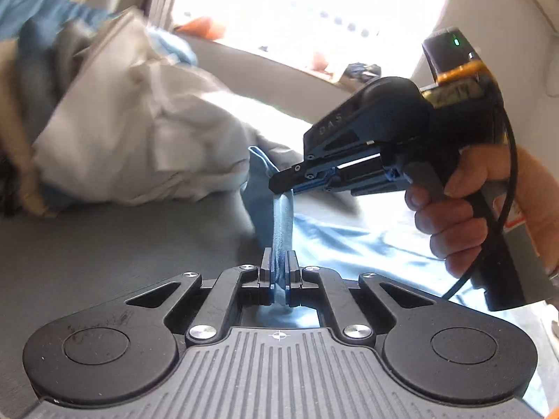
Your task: Fold clothes
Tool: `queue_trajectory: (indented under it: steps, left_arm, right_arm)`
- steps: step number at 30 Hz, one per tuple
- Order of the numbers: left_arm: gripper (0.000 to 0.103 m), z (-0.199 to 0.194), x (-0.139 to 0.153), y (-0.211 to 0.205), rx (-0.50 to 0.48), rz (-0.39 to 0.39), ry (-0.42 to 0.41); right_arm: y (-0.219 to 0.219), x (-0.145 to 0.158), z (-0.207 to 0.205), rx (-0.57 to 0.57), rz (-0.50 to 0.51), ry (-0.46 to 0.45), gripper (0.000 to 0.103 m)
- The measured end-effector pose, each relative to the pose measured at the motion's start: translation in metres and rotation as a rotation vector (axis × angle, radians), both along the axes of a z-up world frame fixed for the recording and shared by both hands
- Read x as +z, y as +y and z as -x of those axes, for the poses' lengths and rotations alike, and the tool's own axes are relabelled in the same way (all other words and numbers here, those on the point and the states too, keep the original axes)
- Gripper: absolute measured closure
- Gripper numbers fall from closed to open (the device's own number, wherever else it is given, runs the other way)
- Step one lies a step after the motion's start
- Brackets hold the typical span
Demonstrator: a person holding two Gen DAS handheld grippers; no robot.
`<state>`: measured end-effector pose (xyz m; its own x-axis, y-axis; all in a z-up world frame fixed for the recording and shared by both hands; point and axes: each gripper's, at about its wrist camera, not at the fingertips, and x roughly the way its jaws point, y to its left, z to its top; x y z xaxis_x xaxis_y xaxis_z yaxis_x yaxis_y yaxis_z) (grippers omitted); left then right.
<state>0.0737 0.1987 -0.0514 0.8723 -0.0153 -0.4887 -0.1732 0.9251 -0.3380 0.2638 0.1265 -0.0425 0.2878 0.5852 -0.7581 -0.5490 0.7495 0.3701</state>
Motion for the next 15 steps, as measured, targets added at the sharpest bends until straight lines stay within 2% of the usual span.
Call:
queue_trajectory:
  steps: [7,15]
  left_arm:
    - [0.100,-0.025,0.002,-0.046,-0.131,-0.071,-0.009]
    - [0.100,-0.049,-0.020,-0.087,-0.247,-0.120,0.068]
  right_arm:
    - [-0.081,0.024,-0.015,-0.139,-0.143,-0.007,0.100]
    - [-0.143,-0.025,-0.016,-0.253,-0.175,0.078,0.100]
